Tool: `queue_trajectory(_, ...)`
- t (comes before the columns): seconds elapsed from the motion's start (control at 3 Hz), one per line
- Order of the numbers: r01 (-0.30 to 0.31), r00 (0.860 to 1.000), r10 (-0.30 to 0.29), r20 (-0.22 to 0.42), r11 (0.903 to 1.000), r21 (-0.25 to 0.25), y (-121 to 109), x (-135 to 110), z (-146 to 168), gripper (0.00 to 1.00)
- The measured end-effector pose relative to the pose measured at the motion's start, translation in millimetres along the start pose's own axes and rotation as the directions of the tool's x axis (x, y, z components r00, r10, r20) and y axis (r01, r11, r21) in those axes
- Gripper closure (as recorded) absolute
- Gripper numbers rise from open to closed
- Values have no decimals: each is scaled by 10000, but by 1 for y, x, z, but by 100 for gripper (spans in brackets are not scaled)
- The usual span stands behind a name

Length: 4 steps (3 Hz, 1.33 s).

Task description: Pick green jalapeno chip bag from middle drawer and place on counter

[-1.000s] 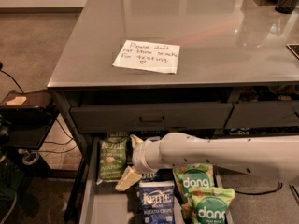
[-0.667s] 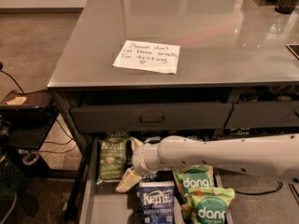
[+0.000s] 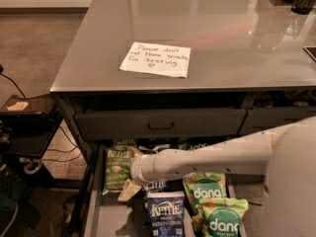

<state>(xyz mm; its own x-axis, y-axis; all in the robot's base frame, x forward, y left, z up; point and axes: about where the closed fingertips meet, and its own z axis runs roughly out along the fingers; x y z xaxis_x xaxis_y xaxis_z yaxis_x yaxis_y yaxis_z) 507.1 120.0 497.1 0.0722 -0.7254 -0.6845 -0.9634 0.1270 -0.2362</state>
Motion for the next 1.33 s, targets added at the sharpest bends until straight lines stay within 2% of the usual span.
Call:
queue_trajectory(0.67, 821, 9962, -829, -258, 9961, -312, -24, 8, 66, 0)
queue_trajectory(1.33, 1194, 9905, -1229, -613, 9911, -581, -41, 28, 102, 0)
